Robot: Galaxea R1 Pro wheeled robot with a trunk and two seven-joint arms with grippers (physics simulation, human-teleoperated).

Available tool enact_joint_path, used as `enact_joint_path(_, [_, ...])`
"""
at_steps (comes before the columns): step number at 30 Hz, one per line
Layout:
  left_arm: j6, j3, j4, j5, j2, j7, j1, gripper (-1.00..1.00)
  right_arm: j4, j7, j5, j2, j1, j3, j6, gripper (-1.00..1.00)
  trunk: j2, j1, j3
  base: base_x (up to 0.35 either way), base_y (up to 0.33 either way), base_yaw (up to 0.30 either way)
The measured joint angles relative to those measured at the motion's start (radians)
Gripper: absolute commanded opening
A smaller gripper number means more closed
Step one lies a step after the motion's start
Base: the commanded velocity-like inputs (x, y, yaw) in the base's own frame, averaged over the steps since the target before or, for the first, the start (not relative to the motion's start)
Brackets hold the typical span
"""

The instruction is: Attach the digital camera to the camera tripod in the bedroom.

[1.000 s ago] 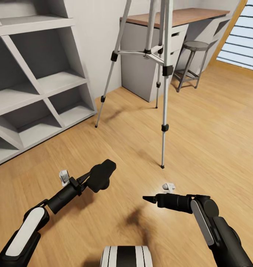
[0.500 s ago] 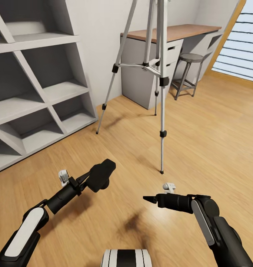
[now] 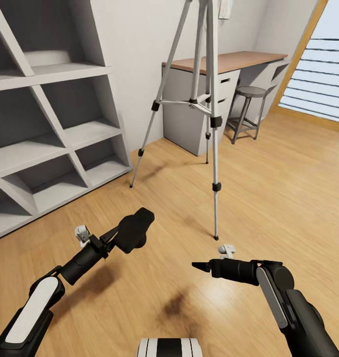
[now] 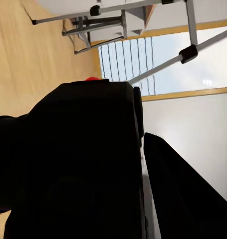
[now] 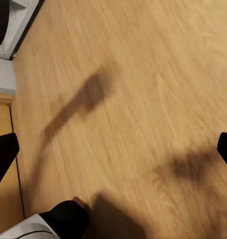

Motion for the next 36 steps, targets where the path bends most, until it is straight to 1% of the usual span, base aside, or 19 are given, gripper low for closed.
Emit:
enact_joint_path(8, [-0.001,-0.001,0.0,-0.002,-0.001,-0.012,0.001,-1.0,0.0,0.0,0.0,0.002,0.0,0.001,0.0,1.0,0.002,-0.004,0.031,0.0,0.0,0.0])
enact_joint_path(27, [-0.001,-0.001,0.003,-0.002,-0.001,-0.015,0.001,-1.0,0.0,0.001,0.0,-0.001,0.0,-0.003,0.001,1.0,0.006,-0.012,0.104,0.0,0.0,0.0])
enact_joint_path(30, [-0.001,0.0,0.004,-0.002,-0.001,-0.015,0.001,-1.0,0.0,-0.001,-0.002,-0.002,0.0,-0.017,0.001,1.0,0.007,-0.013,0.116,0.0,0.0,0.0])
enact_joint_path(31, [-0.001,0.0,0.006,-0.002,-0.001,-0.015,0.001,-1.0,0.0,-0.003,-0.003,-0.002,0.0,-0.03,0.002,1.0,0.007,-0.014,0.12,0.0,0.0,0.0])
enact_joint_path(34, [-0.001,0.001,0.01,-0.002,0.0,-0.014,0.001,-1.0,0.0,-0.003,-0.003,-0.002,0.0,-0.05,0.002,1.0,0.008,-0.015,0.132,0.0,0.0,0.0])
enact_joint_path(36, [-0.001,0.001,0.011,-0.002,0.001,-0.014,0.001,-1.0,0.0,-0.003,-0.003,-0.002,0.0,-0.055,0.002,1.0,0.008,-0.016,0.139,0.0,0.0,0.0])
